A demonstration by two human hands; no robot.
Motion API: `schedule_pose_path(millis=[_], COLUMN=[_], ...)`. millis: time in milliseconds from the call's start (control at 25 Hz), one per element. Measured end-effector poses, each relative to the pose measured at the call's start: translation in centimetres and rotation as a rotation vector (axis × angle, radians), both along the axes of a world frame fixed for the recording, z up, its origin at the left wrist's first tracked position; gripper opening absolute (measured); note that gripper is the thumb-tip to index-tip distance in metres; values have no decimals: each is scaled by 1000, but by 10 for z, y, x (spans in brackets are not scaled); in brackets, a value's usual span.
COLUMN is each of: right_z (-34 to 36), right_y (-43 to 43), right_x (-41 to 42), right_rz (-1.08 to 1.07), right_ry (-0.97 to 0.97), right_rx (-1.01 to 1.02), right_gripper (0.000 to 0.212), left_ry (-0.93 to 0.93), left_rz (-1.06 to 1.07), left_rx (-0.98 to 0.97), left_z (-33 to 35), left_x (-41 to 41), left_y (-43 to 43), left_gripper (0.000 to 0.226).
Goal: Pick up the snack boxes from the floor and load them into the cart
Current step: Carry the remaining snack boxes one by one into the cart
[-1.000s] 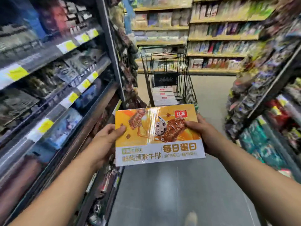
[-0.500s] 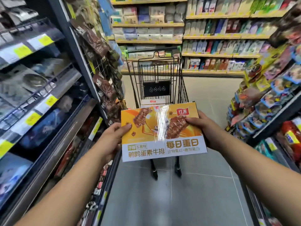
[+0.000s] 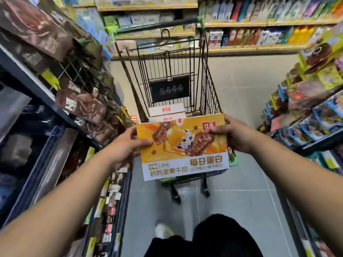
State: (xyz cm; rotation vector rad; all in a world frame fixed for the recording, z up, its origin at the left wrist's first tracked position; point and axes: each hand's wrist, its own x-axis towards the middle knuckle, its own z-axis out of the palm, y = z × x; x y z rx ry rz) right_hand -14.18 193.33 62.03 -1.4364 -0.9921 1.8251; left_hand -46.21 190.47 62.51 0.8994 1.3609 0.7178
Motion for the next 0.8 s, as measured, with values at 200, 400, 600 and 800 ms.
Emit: schedule_pose_path(millis=[200, 400, 600, 800], right_z=[-19, -48, -101, -151], right_y=[58, 115, 133, 124], right_x=[29, 54, 65, 59], right_rz=[180, 576, 841, 982], right_ry=[-119, -571, -823, -951], right_rx=[30, 290, 520, 671], right_gripper=[104, 111, 111, 101], left_ry=[158, 646, 1017, 1373], left_rz=[-181, -366, -541, -730], left_rx=[-3, 144, 284, 286], left_z=[-16, -48, -100, -140], left_x=[9, 31, 55, 75], left_y=[61, 94, 92, 83], left_gripper=[95, 106, 101, 91])
